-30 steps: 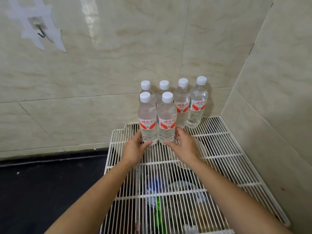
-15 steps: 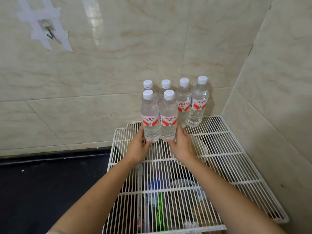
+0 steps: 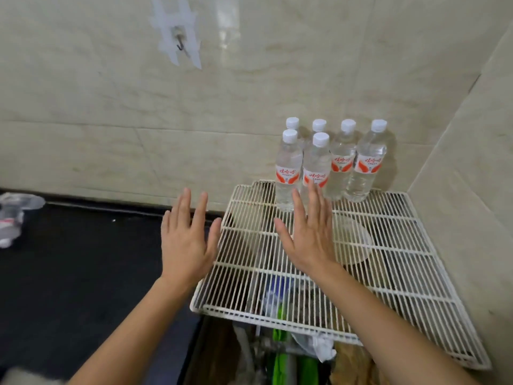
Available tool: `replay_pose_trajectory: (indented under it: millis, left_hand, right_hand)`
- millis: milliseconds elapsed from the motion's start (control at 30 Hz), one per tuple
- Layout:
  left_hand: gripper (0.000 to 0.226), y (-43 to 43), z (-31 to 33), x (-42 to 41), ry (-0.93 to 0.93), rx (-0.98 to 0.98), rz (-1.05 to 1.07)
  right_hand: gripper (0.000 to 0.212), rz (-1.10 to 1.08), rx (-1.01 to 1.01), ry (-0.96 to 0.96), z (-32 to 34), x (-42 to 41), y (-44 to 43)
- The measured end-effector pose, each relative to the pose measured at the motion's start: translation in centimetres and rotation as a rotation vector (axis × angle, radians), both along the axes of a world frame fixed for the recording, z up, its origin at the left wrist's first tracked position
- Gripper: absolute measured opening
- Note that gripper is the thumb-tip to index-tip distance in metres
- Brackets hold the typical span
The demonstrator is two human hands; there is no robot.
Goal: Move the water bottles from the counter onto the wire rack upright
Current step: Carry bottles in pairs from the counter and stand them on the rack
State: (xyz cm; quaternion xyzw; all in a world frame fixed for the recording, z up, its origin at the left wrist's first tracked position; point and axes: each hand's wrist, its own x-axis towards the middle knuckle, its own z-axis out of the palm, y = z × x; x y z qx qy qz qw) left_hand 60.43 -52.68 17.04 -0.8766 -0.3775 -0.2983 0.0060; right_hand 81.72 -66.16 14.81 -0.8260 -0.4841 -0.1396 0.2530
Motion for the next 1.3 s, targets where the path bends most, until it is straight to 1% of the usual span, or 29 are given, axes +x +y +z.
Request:
replay_pose_trajectory:
  millis: [100, 167, 433, 500, 633, 733, 867, 1100, 1200, 1300]
  left_hand:
    - [0.060, -0.5, 0.3, -6.3, 0.037, 0.057, 0.156]
    - [0.061, -0.6, 0.9, -10.7, 0.048, 0.054, 0.247]
    - [0.061, 3.9, 3.6, -29.0, 0.051, 0.158, 0.480]
    - [0.062, 5.4, 3.5, -34.4, 0.065, 0.135, 0.526]
    - [0.067, 7.4, 3.0, -44.6, 0.156, 0.041, 0.602]
    - [0.069, 8.1, 2.5, -51.1, 0.138, -0.034, 0.672]
    - [0.069, 9.9, 1.6, -56.9, 0.114, -0.093, 0.721]
    - [0.070, 14.1, -2.2, -63.4, 0.103, -0.232, 0.771]
    - [0.072, 18.8, -3.5, -66.3, 0.142, -0.255, 0.771]
    - [0.072, 25.6, -3.8, -68.8, 0.145, -0.261, 0.772]
  right_hand:
    - [0.077, 0.156, -0.003, -0.045, 0.5, -3.8, 2.9]
    - [0.077, 0.237, -0.005, -0.046, 1.0, -7.1, 4.6]
    - [0.076, 0.441, 0.058, -0.089, 2.4, -23.6, 12.7]
    - [0.075, 0.480, 0.058, -0.089, 2.6, -29.0, 15.5]
    - [0.075, 0.580, 0.014, -0.107, 2.2, -39.8, 20.7]
    - [0.076, 0.673, -0.023, -0.159, 1.9, -46.3, 23.6]
    - [0.077, 0.726, -0.049, -0.145, 1.3, -52.3, 27.0]
    - [0.080, 0.734, -0.125, -0.115, -2.0, -59.1, 34.1]
    - [0.080, 0.737, -0.159, -0.114, -3.5, -61.6, 38.7]
    - [0.080, 0.728, -0.154, -0.088, -4.6, -63.8, 44.7]
